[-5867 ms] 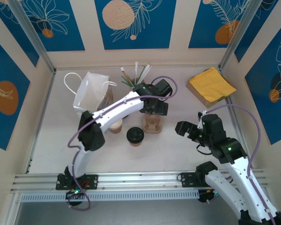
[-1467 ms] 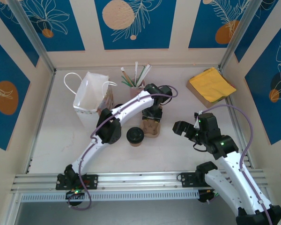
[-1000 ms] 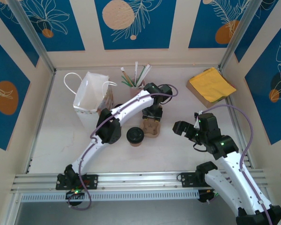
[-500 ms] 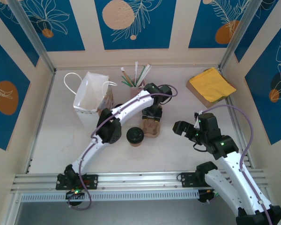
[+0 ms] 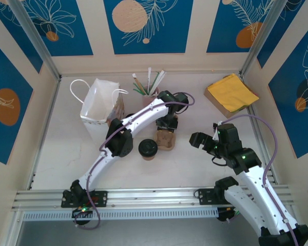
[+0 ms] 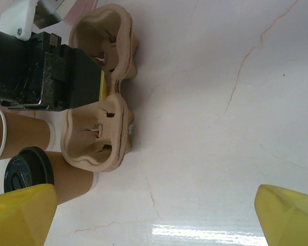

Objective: Pack the takeout coffee

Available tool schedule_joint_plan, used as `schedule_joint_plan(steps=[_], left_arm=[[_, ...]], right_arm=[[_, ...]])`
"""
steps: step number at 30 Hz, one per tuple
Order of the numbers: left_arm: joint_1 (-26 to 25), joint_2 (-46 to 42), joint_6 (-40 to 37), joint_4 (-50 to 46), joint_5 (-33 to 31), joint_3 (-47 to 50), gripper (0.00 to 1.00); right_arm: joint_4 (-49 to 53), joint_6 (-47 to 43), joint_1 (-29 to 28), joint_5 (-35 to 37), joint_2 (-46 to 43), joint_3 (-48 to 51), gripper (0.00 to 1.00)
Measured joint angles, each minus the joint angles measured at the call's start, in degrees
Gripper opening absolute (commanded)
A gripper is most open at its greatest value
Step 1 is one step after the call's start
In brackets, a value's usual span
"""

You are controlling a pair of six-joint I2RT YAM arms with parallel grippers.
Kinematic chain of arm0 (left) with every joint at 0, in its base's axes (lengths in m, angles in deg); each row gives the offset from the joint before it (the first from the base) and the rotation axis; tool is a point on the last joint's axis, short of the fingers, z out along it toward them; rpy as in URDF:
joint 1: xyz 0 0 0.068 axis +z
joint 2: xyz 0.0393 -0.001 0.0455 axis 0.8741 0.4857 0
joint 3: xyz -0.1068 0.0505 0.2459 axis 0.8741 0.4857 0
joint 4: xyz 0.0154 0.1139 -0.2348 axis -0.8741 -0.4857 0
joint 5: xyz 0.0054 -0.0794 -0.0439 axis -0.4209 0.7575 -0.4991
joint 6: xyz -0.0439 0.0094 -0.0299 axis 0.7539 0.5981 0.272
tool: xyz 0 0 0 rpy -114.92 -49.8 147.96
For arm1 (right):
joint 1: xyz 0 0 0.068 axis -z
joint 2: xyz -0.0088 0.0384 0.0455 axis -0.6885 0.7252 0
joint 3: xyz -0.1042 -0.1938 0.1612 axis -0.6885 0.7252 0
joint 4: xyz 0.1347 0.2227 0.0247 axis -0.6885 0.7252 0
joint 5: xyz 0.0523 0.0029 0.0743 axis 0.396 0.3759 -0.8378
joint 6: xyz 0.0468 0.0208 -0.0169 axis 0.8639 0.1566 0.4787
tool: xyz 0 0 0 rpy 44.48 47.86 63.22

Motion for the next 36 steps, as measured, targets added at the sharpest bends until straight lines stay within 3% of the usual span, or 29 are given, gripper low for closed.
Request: schedule_joint_plan(steps=[16,36], left_arm=[[0.00,-4.59,1.31,-0.37,0.24,0.00,0.31],[0.00,-17.49,2.19,5.31,-0.68,0.00,0.32]], right_arm=[[-5.77,0.90,0.00,-6.75,2.40,2.36,0.99],[-6.01,1.01,0.00,-6.64,2.36,-0.22,0.99]])
